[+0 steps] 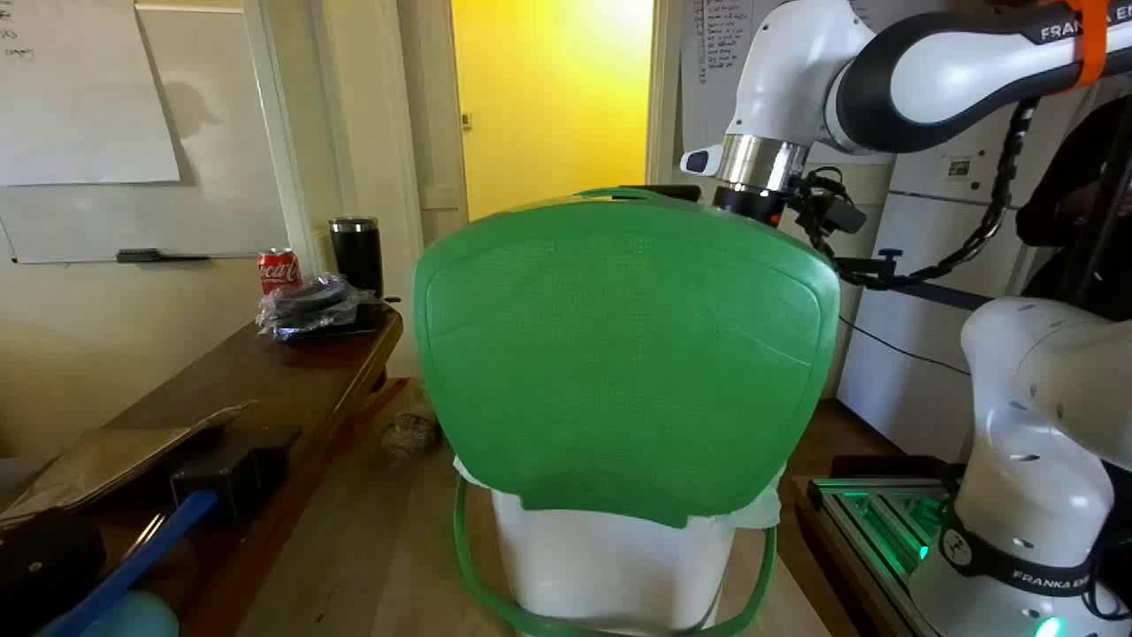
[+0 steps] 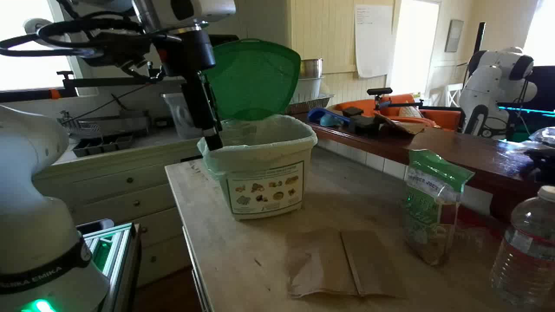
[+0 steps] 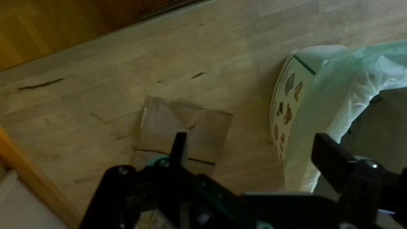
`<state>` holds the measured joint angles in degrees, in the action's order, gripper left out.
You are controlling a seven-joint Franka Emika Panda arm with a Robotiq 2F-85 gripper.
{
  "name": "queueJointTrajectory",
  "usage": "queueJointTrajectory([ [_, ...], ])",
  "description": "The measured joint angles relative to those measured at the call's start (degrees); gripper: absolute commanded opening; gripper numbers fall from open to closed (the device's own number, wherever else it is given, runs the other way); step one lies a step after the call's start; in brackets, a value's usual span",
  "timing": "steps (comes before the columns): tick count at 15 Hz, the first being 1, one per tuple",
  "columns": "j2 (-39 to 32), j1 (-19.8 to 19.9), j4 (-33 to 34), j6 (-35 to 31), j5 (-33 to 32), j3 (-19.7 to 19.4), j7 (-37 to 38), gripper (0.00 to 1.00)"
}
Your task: Wipe the table with the tissue, then throw it in the bin, and finally close the bin
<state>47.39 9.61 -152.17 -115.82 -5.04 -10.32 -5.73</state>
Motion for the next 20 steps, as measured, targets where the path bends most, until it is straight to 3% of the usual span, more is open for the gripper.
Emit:
queueJointTrajectory([
  [10, -0.66, 0.63, 0.44, -1.6, 0.21, -0.39, 1.81, 1.0],
  [14, -5.33, 1.1, 2.52, -3.11, 1.21, -4.25, 1.88, 1.0],
  [20, -15.25, 1.14, 4.52, -12.19, 6.49, -9.71, -1.13, 1.0],
])
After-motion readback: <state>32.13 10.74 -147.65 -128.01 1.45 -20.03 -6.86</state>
